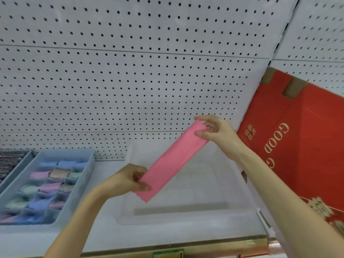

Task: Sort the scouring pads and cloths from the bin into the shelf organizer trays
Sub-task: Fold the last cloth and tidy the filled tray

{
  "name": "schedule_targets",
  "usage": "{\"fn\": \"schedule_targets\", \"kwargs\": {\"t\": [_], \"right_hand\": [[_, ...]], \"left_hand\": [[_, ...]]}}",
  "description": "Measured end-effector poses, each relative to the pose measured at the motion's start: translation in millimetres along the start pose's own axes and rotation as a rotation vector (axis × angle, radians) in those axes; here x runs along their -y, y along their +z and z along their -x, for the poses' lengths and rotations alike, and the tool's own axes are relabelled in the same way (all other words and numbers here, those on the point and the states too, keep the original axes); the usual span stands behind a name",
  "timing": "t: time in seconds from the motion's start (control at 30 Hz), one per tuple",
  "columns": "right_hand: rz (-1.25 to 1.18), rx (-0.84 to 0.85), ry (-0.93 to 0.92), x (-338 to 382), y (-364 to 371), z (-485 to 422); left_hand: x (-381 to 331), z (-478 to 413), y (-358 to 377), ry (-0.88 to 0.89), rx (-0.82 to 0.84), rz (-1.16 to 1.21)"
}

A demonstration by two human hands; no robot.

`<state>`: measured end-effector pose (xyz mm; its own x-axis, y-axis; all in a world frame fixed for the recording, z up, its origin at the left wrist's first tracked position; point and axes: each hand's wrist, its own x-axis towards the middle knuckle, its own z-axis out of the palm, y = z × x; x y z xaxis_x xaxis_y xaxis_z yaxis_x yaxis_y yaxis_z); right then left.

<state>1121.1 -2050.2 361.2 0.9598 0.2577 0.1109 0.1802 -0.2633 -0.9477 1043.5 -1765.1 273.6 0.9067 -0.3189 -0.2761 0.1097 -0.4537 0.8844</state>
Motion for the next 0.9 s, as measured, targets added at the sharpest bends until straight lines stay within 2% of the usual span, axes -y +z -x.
{"fn": "schedule_targets", "kwargs": {"t": [0.1, 0.2, 0.27, 0.4, 0.6, 0.73, 0.9], "right_hand": [[0.052, 0.168, -0.043, 31, 7, -4], [0.124, 0.316, -0.102, 55, 17, -6], [0.148, 0.353, -0.137, 65, 21, -11], [0.156, 0.301, -0.166, 69, 16, -21], [0.078, 0.225, -0.143, 53, 11, -27], [0.041, 0.186, -0.094, 38, 14, -31], [0.007, 0.021, 0.014, 1, 24, -29]], "left_hand": [[-19, -5, 8, 0.024, 0.092, 0.08], [-56, -17, 23, 0.201, 0.1, 0.345], [-77, -26, 33, 0.292, 0.079, 0.447], [-93, -35, 49, 0.327, 0.04, 0.523], [-98, -36, 61, 0.304, 0.116, 0.703], [-98, -39, 66, 0.234, 0.1, 0.709], [-89, -40, 70, 0.112, 0.146, 0.726]]}}
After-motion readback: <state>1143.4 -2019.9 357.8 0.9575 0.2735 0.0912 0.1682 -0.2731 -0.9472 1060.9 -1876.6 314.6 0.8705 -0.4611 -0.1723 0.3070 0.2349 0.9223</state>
